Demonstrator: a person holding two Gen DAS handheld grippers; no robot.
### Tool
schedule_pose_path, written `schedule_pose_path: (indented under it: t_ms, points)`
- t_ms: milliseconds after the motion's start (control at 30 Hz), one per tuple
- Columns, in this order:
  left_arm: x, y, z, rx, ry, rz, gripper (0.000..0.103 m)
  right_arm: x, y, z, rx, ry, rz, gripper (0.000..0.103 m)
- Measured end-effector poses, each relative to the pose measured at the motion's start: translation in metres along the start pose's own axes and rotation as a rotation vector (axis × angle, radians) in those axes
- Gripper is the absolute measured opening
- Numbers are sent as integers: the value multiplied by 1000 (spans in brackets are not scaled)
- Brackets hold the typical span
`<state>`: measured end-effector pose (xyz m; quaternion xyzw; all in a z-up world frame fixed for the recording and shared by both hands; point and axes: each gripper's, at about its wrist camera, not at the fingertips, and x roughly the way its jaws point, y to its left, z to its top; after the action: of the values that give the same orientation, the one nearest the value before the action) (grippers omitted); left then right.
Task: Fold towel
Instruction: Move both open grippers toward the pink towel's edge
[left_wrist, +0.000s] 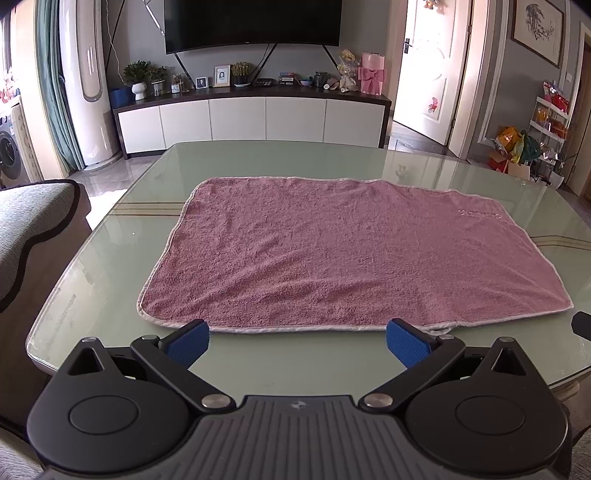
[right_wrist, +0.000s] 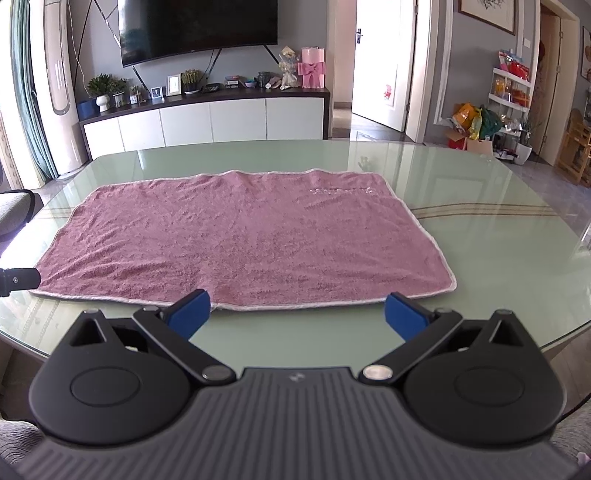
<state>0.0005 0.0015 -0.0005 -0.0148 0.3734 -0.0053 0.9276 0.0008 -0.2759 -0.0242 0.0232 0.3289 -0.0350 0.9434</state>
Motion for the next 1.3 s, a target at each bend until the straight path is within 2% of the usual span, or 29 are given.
schedule_pose_path:
  t_ms: [333,433,633,800,1033,1167,1300]
  points:
    - [15,-5,4,17,9,9,103,4,-20,1,24,16,-15,103]
    - [20,-8,4,16,16,13,103,15,-11,2,20,25,-45,103]
    - [29,-13,3,11,38,28,103,18,-21,3,30,32,-39,103]
    - [30,-2,9,-1,44,30,103,22,-22,6,28,30,-39,103]
    - [35,-8,14,21,50,6,103,28,-23,12,41,28,-39,103]
    - [40,-25,17,63,59,-26,103,32,-32,13,71,20,-21,103]
    - [44,-44,20,108,59,-62,103,44,-46,14,46,41,-82,103]
